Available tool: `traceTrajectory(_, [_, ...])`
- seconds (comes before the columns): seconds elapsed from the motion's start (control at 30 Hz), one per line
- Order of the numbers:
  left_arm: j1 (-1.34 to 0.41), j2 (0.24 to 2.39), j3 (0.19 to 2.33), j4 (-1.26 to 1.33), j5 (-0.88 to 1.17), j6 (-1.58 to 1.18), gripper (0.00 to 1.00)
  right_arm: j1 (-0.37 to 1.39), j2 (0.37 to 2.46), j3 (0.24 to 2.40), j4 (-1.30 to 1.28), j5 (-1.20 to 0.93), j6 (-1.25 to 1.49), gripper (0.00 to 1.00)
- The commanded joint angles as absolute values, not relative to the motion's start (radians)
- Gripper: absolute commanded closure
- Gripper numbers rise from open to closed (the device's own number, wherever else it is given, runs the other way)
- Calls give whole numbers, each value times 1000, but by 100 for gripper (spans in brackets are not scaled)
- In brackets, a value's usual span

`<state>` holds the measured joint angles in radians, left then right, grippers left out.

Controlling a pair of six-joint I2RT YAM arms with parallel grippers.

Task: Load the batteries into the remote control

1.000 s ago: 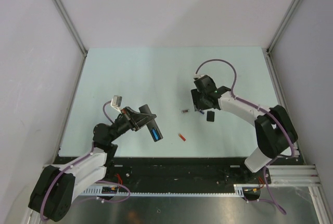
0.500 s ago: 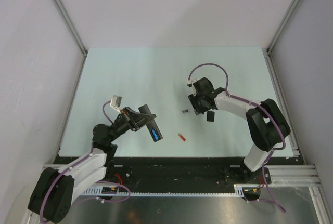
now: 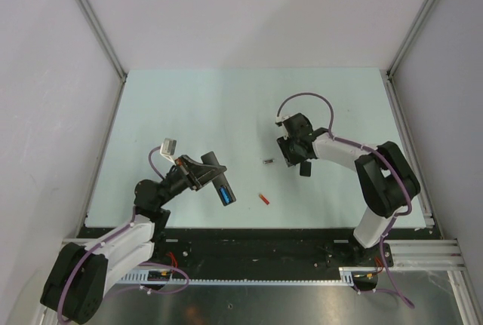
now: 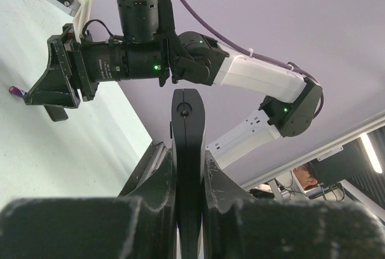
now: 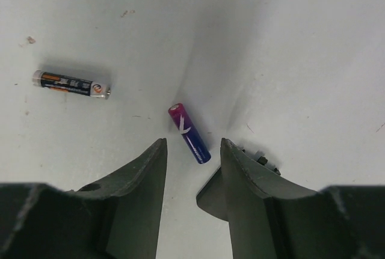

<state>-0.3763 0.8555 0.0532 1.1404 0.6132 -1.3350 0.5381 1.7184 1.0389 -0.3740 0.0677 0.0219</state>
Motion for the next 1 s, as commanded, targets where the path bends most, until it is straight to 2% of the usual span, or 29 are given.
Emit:
traceTrajectory(0.0, [-370, 853, -43, 1163, 615, -1315, 100, 523, 1730, 1025, -347, 66, 23, 57])
traceTrajectory(0.23, [-370, 862, -44, 1161, 617, -1312, 100, 519, 1733, 1022, -353, 38, 32, 65])
traceTrajectory(0.77, [-370, 868, -41, 1161, 617, -1310, 100, 541, 1732, 1011, -382, 43, 74, 76])
traceTrajectory(0.97, [-370, 868, -40, 1161, 615, -1308, 100, 538, 1726, 999, -380, 34, 95, 86])
